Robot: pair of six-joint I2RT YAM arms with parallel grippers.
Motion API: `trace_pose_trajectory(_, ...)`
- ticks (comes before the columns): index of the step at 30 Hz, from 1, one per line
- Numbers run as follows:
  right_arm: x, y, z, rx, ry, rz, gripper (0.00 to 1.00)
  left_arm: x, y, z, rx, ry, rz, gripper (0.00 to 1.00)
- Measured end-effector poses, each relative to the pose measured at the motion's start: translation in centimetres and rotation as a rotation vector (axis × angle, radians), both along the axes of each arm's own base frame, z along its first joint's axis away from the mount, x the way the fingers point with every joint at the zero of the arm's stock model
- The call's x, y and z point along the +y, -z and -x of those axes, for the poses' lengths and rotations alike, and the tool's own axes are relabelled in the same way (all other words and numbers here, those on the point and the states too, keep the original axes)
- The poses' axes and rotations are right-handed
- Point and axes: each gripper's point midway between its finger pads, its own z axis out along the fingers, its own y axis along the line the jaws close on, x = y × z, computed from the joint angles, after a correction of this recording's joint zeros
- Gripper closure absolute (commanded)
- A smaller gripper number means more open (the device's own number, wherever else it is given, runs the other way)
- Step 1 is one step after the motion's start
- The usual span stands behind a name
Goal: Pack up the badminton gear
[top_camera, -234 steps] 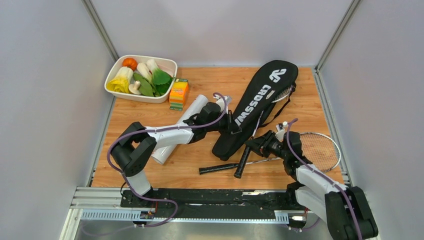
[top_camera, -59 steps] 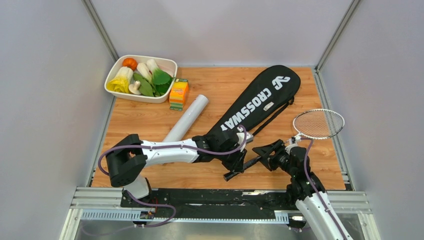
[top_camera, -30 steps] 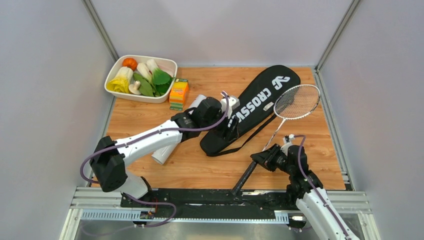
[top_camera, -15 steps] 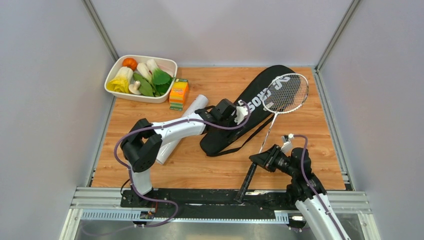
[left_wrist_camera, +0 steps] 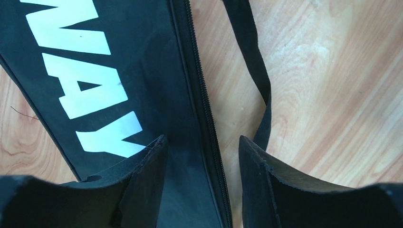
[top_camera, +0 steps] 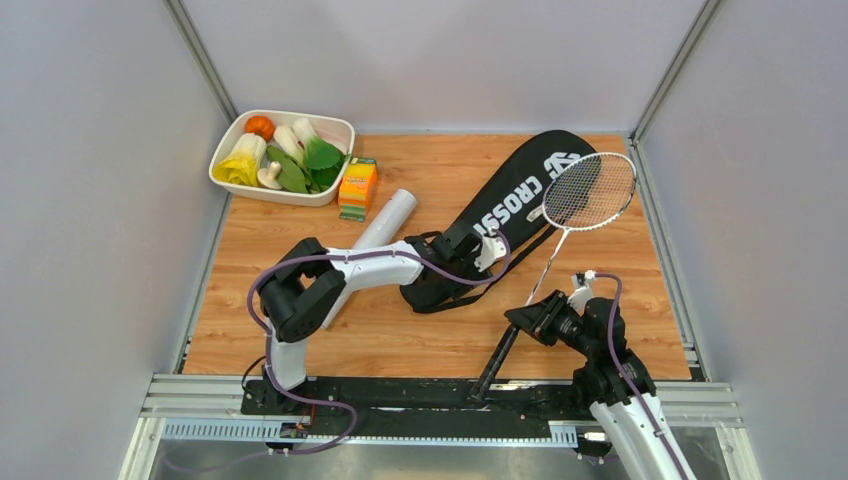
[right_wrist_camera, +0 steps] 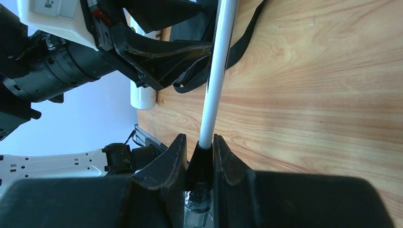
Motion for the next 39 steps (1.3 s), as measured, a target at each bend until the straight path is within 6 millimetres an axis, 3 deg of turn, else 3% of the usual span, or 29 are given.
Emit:
trace_pose_trajectory(3, 0.0, -0.1, 0.0, -0.005, 0.002, -0.001, 1.00, 0.0, 0.5, -0.3, -0.014, -0.006, -0.012, 0.53)
trace_pose_trajectory(5, 0.0, -0.1, 0.0, -0.008, 0.004, -0.001, 1.00, 0.1, 1.0, -0.5, -0.018, -0.008, -0.022, 0.72)
trace_pose_trajectory(6, -0.1, -0.2, -0.1, -0.010, 0.005, -0.001, 1.00, 0.1, 1.2, -0.6, -0.021, -0.008, -0.030, 0.88)
trace_pose_trajectory(8, -0.1, -0.2, -0.1, -0.010, 0.008, -0.002, 1.00, 0.3, 1.5, -0.6, -0.019, -0.015, -0.039, 0.98)
trace_pose_trajectory(15, -0.2, 0.0, 0.1, 0.020, 0.019, -0.005, 1.00, 0.3, 0.6, -1.5, -0.038, -0.074, -0.043, 1.00)
trace_pose_trajectory(22, -0.5, 0.9, 1.1, 0.103, 0.025, 0.015, 1.00, -0.7, -2.1, -3.8, 0.018, -0.222, 0.082, 1.00)
trace_pose_trajectory(28, -0.5, 0.8, 1.6, 0.131, 0.024, 0.000, 1.00, -0.3, -3.8, -5.2, 0.075, -0.335, 0.178, 1.00)
trace_pose_trajectory(39, 0.3, -0.4, 1.7, 0.135, 0.006, -0.068, 1.00, -2.0, -7.3, -4.7, 0.128, -0.365, 0.317, 1.00)
